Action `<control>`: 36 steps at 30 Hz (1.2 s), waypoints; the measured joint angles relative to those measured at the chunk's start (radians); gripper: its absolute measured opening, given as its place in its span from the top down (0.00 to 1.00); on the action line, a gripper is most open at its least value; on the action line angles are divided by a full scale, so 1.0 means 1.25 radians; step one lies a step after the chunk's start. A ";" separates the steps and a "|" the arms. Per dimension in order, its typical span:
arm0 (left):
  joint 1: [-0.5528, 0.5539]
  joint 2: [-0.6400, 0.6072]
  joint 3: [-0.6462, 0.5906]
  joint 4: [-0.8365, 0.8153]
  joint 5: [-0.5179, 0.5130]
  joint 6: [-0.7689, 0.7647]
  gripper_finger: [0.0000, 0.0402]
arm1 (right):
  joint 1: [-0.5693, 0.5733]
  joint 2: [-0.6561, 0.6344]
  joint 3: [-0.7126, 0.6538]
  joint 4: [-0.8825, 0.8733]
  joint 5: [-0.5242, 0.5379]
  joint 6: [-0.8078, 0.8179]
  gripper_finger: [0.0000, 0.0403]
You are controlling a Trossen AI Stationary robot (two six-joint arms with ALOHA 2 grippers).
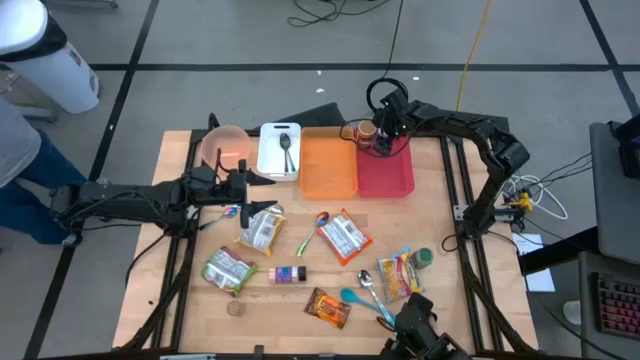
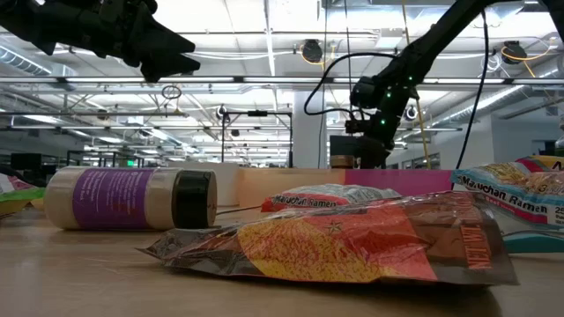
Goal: Pick & Place Food Item
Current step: Put the white seasoning bottle into the red bin, then put the yellow noodle pack into the orange bin
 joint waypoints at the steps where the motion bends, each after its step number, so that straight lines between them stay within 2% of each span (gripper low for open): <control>1: 0.000 0.000 0.000 0.000 0.000 0.000 0.31 | 0.000 -0.006 0.000 0.000 0.000 0.000 0.29; 12: 0.000 -0.001 0.000 0.013 -0.002 0.029 0.31 | 0.024 -0.183 0.001 -0.023 0.002 0.001 0.26; 19: 0.000 -0.015 0.017 0.001 -0.008 0.051 0.31 | 0.132 -0.319 0.001 -0.026 -0.004 0.052 0.26; 23: -0.004 -0.041 0.046 -0.099 -0.008 0.048 0.31 | 0.209 -0.368 0.001 -0.001 -0.077 0.124 0.26; 27: -0.022 -0.065 0.081 -0.239 -0.008 0.011 0.31 | 0.288 -0.397 -0.039 0.114 -0.182 0.211 0.27; 30: -0.035 -0.076 0.091 -0.321 -0.009 -0.052 0.31 | 0.347 -0.402 -0.112 0.262 -0.247 0.284 0.27; 36: -0.057 -0.070 0.091 -0.474 -0.020 -0.259 0.31 | 0.471 -0.379 -0.329 0.657 -0.272 0.362 0.27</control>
